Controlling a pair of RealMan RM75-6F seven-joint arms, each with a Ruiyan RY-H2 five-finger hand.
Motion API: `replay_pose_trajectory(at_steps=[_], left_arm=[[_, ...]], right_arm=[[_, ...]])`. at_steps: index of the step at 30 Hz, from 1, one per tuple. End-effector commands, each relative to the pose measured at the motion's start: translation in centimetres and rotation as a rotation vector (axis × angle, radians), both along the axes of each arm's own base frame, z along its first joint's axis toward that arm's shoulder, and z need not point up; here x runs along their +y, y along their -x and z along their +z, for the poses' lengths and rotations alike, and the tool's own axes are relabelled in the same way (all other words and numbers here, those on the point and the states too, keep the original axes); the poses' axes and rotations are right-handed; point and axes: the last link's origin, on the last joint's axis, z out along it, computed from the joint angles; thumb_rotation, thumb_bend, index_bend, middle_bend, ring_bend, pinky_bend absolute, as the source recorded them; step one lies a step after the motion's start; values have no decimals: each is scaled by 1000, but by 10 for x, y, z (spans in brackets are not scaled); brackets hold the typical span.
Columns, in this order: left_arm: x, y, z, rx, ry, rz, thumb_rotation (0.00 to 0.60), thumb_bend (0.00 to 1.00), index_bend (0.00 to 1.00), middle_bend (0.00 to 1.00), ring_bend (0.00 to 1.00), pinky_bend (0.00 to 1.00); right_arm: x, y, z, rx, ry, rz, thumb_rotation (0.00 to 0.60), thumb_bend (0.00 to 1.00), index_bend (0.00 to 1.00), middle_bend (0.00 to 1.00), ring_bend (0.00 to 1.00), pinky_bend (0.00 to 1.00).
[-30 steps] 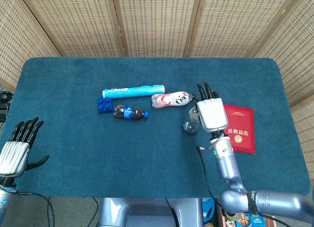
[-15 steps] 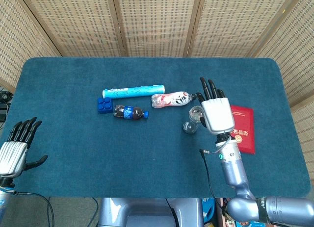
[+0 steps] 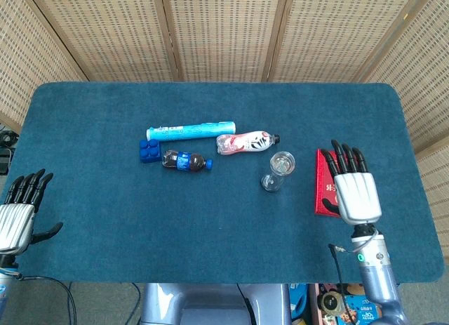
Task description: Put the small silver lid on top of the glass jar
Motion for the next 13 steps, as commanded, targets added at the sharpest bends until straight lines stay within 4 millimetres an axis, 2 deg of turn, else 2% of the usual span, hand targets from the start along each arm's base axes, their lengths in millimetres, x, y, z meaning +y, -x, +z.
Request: replay_pose_trajectory(at_steps=[1,8,13], left_arm=[[-1,0,-1,1,4,10,600,199,0,0,0,0],[-7,5,-3,29,2,38,600,190,0,0,0,0],[-12,10,-3,41,2,53,600,190,0,0,0,0]], right_arm=[[25,43,-2,1,-21,-38,600,62,111,0,0,94],[51,79,-7,-19,-24,-21,600,55,103,0,0,91],[69,93,-7,-45,9,9,600,55,103,0,0,91]])
